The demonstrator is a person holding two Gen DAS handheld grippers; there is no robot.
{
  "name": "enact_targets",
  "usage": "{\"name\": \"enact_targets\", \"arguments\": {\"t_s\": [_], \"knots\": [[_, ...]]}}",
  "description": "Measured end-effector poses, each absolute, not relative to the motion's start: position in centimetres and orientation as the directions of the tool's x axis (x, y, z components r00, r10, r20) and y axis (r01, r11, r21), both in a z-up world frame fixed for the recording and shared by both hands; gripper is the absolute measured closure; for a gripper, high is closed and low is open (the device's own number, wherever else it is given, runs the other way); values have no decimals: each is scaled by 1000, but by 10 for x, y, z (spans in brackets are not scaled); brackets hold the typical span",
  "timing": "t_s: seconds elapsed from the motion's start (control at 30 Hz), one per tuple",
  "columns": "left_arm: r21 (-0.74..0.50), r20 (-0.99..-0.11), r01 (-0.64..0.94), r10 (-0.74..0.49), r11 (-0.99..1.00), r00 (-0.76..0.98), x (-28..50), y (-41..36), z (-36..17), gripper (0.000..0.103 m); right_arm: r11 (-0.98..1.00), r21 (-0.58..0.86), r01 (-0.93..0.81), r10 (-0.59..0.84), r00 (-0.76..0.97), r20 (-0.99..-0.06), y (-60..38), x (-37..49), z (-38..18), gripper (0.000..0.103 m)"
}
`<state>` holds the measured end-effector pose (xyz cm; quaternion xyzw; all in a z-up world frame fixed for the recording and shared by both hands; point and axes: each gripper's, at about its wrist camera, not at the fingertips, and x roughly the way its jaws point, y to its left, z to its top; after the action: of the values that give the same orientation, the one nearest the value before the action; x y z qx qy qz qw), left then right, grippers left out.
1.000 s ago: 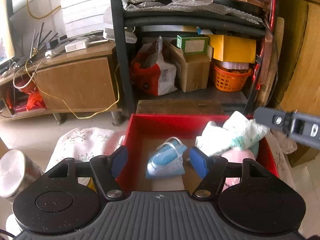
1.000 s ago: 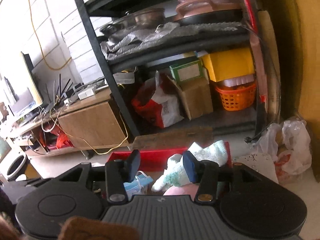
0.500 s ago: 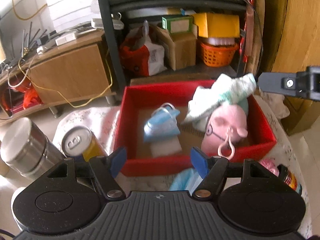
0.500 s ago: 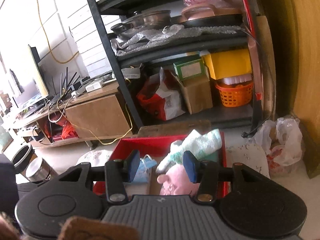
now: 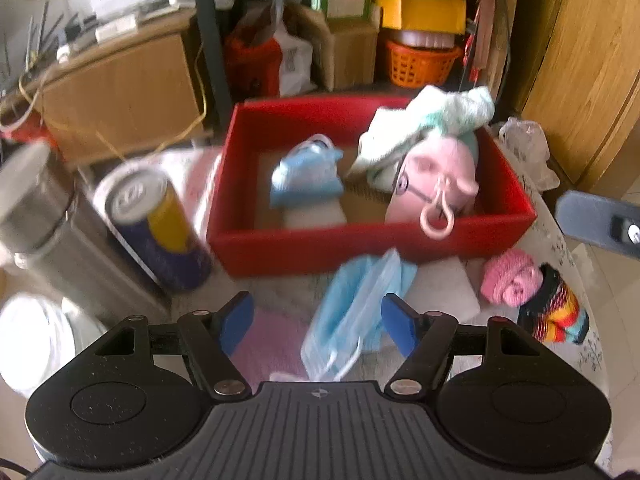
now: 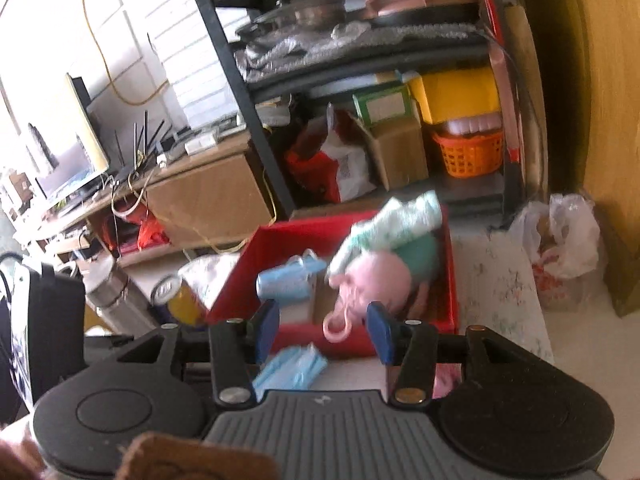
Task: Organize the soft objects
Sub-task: 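Grasp the second blue masks with the left tool while the right tool grasps the cream teddy bear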
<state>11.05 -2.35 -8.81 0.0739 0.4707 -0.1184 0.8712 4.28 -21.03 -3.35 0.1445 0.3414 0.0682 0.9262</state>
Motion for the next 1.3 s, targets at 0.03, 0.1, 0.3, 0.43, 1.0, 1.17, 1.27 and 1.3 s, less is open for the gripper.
{"name": "enact_targets", "arguments": {"t_s": [0.03,0.1,0.3,0.43,1.0,1.17,1.27,1.3], "knots": [[12,-843,272,-136,962,520,110,-21,-91,33,947,321,-27,231,750,-620,-211,40,-36,84],[22,-849,273,-126,962,513,109,-19,-94,33,940,339,-25,247,736,-630,-211,34,-40,84],[33,-857,291,-122,956,500,105,-20,-96,33,947,318,-43,256,698,-669,-207,16,-54,84],[26,-861,302,-131,953,491,98,-22,-96,32,949,313,-41,259,672,-694,-205,6,-63,84],[7,-874,308,-144,951,465,91,-10,-100,31,959,271,-77,270,526,-806,-200,-14,-107,79],[-14,-876,308,-160,951,455,92,-10,-99,31,967,212,-144,255,485,-837,-185,-9,-117,64],[-19,-874,307,-165,951,456,92,-9,-98,31,968,169,-187,240,472,-848,-174,-6,-122,56],[-23,-875,305,-167,952,454,93,-9,-98,31,967,158,-199,235,469,-851,-172,-6,-125,54]]}}
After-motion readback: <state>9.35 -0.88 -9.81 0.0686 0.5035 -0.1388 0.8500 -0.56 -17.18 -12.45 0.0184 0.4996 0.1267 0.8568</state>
